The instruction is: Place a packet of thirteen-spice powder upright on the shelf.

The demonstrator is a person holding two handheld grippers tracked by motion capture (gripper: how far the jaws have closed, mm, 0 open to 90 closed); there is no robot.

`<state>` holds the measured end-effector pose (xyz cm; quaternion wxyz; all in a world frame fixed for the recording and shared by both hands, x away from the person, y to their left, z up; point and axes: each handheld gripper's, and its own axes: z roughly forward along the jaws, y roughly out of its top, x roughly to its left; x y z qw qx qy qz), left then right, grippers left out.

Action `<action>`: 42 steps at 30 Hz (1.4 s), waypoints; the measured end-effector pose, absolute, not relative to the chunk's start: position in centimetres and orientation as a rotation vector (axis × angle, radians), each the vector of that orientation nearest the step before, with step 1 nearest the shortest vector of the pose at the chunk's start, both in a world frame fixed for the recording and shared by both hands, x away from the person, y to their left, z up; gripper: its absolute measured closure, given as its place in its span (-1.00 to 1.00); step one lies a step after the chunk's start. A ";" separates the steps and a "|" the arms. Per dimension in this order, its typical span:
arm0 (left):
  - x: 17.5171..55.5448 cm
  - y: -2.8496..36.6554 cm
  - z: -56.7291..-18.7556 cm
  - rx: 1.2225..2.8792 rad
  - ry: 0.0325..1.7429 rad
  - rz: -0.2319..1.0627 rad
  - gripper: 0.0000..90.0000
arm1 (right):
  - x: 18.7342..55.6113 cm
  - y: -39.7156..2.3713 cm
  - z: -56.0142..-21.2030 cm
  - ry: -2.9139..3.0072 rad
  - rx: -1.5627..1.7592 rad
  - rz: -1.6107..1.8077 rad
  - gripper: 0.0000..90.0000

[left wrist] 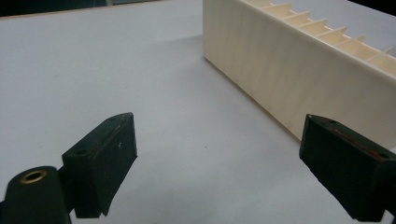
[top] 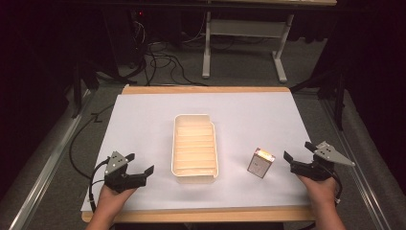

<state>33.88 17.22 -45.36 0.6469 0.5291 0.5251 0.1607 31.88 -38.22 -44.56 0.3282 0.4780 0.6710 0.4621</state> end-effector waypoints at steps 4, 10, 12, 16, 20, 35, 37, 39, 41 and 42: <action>33.9 17.2 -45.4 1.210 1.194 0.358 -0.73 | 31.9 -38.2 -44.6 1.757 1.255 1.214 -0.84; 33.9 17.2 -45.4 1.207 1.194 0.347 -0.71 | 31.8 -38.3 -44.5 1.748 1.258 1.222 -0.84; 33.9 17.2 -45.3 1.201 1.193 0.343 -0.70 | 31.8 -38.3 -44.5 1.751 1.254 1.227 -0.83; 33.9 17.3 -45.3 1.196 1.188 0.341 -0.69 | 31.8 -38.2 -44.4 1.752 1.252 1.235 -0.82; 33.8 17.3 -45.3 1.193 1.184 0.345 -0.68 | 31.7 -38.1 -44.0 1.745 1.244 1.251 -0.83; 33.7 17.1 -45.3 1.203 1.171 0.351 -0.67 | 30.8 -36.3 -41.2 1.732 1.161 1.349 -0.82; 33.7 17.1 -45.3 1.203 1.172 0.349 -0.67 | 30.6 -36.0 -40.8 1.732 1.148 1.360 -0.82; 33.7 17.1 -45.3 1.208 1.170 0.351 -0.67 | 30.5 -35.8 -40.5 1.732 1.136 1.364 -0.82; 33.7 17.1 -45.3 1.208 1.170 0.349 -0.67 | 30.4 -35.5 -40.2 1.730 1.124 1.373 -0.82; 33.7 17.0 -45.4 1.209 1.170 0.349 -0.67 | 30.3 -35.4 -40.0 1.728 1.120 1.378 -0.82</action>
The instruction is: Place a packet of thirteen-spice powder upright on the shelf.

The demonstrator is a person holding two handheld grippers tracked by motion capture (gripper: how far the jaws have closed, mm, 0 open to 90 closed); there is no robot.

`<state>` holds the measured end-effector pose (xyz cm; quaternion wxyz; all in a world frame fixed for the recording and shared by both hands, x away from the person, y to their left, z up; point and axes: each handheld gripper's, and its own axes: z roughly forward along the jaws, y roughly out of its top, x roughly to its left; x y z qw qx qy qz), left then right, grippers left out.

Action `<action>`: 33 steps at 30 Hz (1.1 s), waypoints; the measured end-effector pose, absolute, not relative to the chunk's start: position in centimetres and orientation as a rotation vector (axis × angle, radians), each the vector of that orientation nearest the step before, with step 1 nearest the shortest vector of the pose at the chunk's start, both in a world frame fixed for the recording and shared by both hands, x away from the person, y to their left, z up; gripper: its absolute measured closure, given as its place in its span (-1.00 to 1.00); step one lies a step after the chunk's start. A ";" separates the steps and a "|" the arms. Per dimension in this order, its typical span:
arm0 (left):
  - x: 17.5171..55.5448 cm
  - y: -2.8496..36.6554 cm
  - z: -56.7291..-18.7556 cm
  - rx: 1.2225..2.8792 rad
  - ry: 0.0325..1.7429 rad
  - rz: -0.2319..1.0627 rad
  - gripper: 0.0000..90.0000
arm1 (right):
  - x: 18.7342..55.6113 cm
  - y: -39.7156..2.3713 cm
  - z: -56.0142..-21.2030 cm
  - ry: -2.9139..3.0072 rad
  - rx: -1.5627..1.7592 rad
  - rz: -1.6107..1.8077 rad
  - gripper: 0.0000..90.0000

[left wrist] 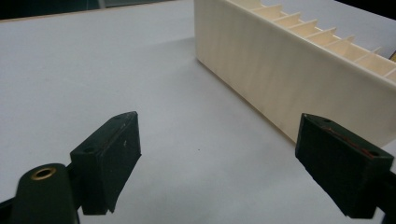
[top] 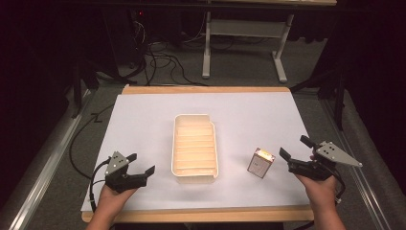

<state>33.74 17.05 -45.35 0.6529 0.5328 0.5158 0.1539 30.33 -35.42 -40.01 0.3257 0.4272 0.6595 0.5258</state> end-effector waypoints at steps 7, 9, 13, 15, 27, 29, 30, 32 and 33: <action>33.6 16.9 -45.4 1.231 1.165 0.350 -0.67 | 29.9 -34.6 -39.2 1.737 1.088 1.406 -0.82; 33.6 16.8 -45.5 1.234 1.162 0.349 -0.67 | 29.8 -34.4 -39.1 1.737 1.085 1.414 -0.82; 33.6 16.8 -45.5 1.237 1.162 0.346 -0.67 | 29.7 -34.0 -38.9 1.745 1.072 1.427 -0.82; 33.6 16.8 -45.5 1.236 1.163 0.342 -0.67 | 29.7 -33.7 -38.9 1.752 1.071 1.429 -0.82; 33.5 16.6 -45.6 1.259 1.156 0.342 -0.67 | 29.6 -32.1 -39.5 1.810 1.051 1.434 -0.82; 33.5 16.6 -45.6 1.258 1.156 0.339 -0.67 | 29.6 -31.9 -39.7 1.820 1.052 1.432 -0.82; 33.5 16.6 -45.6 1.259 1.156 0.339 -0.67 | 29.7 -31.8 -39.7 1.823 1.054 1.433 -0.82; 33.5 16.6 -45.6 1.260 1.155 0.338 -0.67 | 29.7 -31.7 -39.8 1.827 1.052 1.431 -0.82; 33.5 16.6 -45.6 1.260 1.155 0.337 -0.67 | 29.7 -31.6 -39.9 1.830 1.056 1.434 -0.82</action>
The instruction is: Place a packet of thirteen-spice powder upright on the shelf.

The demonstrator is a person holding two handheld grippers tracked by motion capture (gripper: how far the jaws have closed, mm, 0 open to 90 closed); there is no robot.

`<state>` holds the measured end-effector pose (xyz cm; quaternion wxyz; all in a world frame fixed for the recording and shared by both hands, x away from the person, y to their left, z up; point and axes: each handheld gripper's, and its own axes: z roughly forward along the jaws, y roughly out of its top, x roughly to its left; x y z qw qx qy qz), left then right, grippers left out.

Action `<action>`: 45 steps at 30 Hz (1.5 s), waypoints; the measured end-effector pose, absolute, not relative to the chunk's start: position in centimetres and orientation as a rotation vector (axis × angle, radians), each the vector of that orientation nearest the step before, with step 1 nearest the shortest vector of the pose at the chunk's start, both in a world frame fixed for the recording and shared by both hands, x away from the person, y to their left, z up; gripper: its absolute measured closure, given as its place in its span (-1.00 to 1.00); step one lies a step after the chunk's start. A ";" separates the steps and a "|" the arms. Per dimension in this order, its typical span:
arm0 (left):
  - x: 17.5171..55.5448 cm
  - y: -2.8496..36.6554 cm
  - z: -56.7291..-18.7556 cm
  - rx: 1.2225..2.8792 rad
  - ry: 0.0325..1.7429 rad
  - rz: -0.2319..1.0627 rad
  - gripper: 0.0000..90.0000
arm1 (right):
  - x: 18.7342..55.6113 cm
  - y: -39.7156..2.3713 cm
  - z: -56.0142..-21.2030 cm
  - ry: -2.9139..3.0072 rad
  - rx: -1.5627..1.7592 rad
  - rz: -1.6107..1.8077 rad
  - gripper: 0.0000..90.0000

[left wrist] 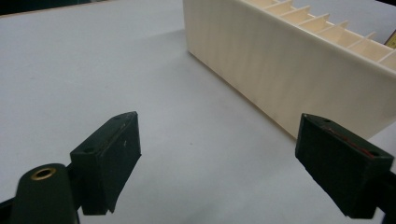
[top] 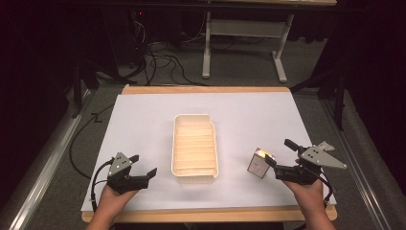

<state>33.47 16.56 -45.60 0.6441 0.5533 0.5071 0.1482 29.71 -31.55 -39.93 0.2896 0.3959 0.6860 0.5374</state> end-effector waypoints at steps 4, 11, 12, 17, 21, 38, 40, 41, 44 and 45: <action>33.4 16.5 -45.6 1.266 1.152 0.338 -0.67 | 29.8 -31.1 -40.4 1.859 1.054 1.426 -0.82; 33.4 16.4 -45.7 1.270 1.150 0.338 -0.67 | 30.1 -30.8 -41.1 1.884 1.061 1.413 -0.81; 33.4 16.4 -45.7 1.271 1.149 0.339 -0.67 | 30.1 -30.8 -41.2 1.885 1.061 1.412 -0.81; 33.4 16.4 -45.7 1.275 1.149 0.336 -0.67 | 30.2 -30.6 -41.7 1.897 1.071 1.400 -0.78; 33.4 16.3 -45.7 1.281 1.146 0.337 -0.67 | 30.4 -30.4 -42.3 1.914 1.075 1.393 -0.76; 33.3 16.1 -45.9 1.299 1.140 0.338 -0.67 | 31.1 -30.0 -44.4 1.995 1.083 1.390 -0.54; 33.3 16.1 -45.9 1.296 1.141 0.336 -0.67 | 31.2 -29.9 -44.5 2.007 1.081 1.388 -0.49; 33.3 16.1 -45.9 1.296 1.141 0.336 -0.67 | 31.1 -30.0 -44.6 2.010 1.085 1.388 -0.45; 33.3 16.1 -45.9 1.297 1.141 0.336 -0.67 | 31.1 -30.2 -44.6 2.018 1.084 1.398 -0.35; 33.3 16.1 -45.9 1.300 1.140 0.338 -0.67 | 31.1 -30.3 -44.6 2.021 1.076 1.402 -0.30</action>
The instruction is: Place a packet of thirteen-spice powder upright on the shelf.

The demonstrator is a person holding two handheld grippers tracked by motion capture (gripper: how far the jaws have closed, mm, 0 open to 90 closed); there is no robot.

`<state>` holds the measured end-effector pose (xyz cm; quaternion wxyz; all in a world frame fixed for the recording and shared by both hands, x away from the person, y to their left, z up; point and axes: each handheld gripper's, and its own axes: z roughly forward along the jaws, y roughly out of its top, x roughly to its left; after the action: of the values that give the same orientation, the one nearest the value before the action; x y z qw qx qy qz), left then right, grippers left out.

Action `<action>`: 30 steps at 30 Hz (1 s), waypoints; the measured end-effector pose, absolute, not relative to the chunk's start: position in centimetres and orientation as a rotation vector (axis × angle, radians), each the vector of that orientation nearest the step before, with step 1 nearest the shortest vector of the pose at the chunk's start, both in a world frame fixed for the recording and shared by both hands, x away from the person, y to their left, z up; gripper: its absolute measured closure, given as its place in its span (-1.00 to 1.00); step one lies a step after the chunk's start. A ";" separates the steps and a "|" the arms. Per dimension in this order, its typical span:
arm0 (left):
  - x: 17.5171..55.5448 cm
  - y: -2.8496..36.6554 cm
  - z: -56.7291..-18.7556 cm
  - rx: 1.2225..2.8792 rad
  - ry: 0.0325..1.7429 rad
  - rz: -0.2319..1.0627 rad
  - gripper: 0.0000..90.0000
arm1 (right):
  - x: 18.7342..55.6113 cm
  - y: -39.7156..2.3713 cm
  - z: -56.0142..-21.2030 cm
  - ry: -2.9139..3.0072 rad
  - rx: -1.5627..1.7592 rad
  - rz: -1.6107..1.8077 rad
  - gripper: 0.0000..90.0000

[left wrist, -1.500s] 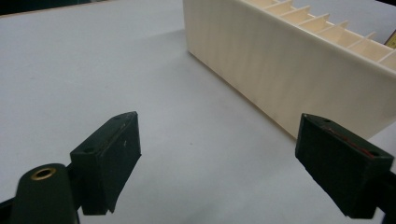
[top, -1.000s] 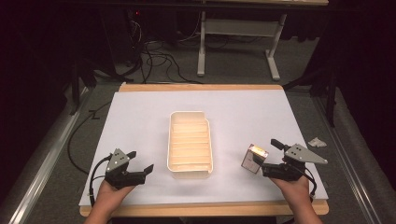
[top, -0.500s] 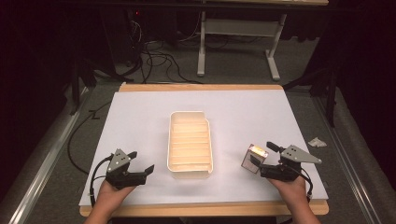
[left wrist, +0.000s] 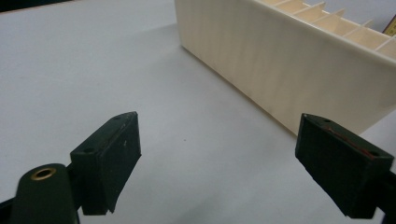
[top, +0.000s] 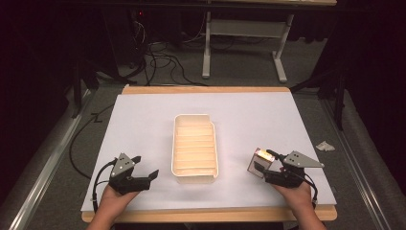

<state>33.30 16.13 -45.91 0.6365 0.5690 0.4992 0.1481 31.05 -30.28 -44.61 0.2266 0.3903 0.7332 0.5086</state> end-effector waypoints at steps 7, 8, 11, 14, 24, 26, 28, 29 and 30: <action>33.3 16.2 -45.9 1.298 1.140 0.339 -0.67 | 30.8 -30.8 -44.5 2.023 1.050 1.439 -0.01; 33.3 16.2 -45.9 1.298 1.140 0.339 -0.67 | 30.7 -30.9 -44.4 2.023 1.049 1.447 0.02; 33.2 16.2 -45.9 1.306 1.137 0.341 -0.67 | 30.7 -31.1 -44.3 2.025 1.043 1.460 0.10; 33.2 16.2 -45.9 1.307 1.136 0.342 -0.67 | 30.6 -31.2 -44.2 2.023 1.038 1.473 0.17; 33.2 16.1 -45.9 1.308 1.136 0.338 -0.67 | 30.3 -31.2 -43.6 2.014 1.009 1.476 0.50; 33.2 16.1 -46.0 1.313 1.135 0.340 -0.67 | 30.4 -31.3 -43.6 2.012 1.020 1.488 0.51; 33.2 16.0 -46.0 1.313 1.135 0.340 -0.66 | 30.4 -31.3 -43.5 2.009 1.023 1.497 0.51; 33.2 16.0 -46.0 1.315 1.134 0.340 -0.66 | 30.4 -31.3 -43.5 2.005 1.023 1.505 0.51; 33.2 16.0 -46.0 1.314 1.135 0.339 -0.66 | 30.4 -31.3 -43.4 2.003 1.027 1.510 0.51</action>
<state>33.18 16.03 -45.97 0.6336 0.5747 0.4964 0.1481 30.39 -31.33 -43.39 0.2141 0.3702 0.7219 0.5441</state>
